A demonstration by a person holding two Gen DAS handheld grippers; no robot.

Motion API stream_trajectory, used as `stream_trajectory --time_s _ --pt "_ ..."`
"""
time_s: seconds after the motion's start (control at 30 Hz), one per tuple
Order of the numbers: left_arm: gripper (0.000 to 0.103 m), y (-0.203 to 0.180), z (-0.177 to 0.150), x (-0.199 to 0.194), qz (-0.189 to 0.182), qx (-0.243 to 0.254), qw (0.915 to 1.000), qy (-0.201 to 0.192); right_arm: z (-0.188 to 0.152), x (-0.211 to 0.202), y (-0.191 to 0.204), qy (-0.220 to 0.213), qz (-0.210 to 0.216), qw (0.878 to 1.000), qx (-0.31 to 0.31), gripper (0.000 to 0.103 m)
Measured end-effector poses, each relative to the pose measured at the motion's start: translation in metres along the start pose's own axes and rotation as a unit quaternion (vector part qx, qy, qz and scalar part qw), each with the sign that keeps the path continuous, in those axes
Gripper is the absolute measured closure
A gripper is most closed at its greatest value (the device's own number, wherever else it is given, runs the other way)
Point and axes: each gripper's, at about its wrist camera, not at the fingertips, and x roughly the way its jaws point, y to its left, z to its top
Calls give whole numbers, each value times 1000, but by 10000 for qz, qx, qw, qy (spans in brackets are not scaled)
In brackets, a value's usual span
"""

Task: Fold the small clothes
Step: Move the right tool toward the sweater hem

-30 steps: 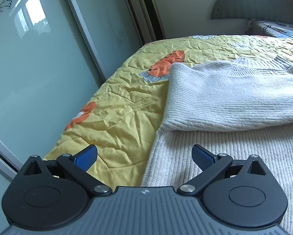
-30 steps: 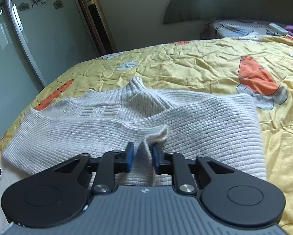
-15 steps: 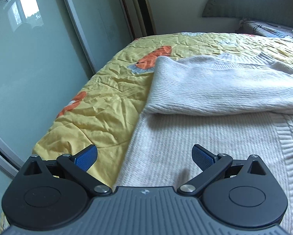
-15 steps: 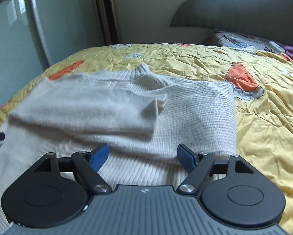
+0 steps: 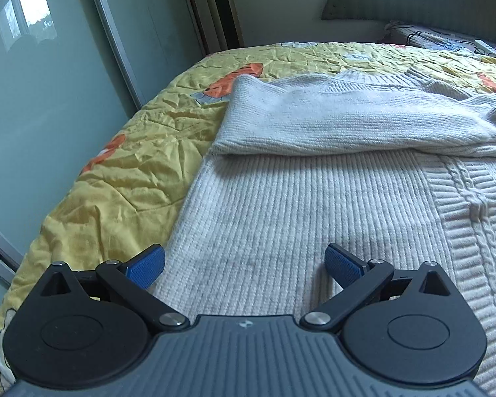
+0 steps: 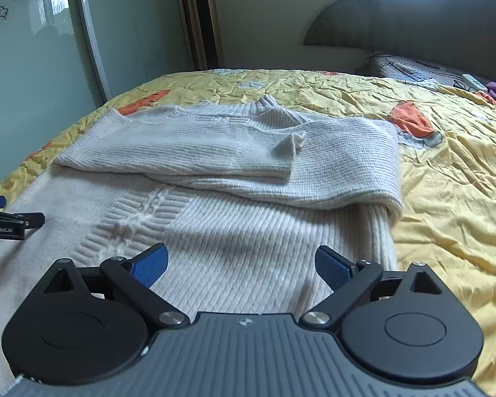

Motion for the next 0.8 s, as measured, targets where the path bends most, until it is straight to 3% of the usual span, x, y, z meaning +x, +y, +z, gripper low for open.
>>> stream_trajectory --time_s 0.5,0.8 --pt "0 -12 -21 -27 -203 -118 9997 37 -47 -68 -18 -194 11 9994 292 5" --pt "0 8 -43 -64 -284 -165 9992 -216 -72 -99 -24 -229 370 9976 544 5"
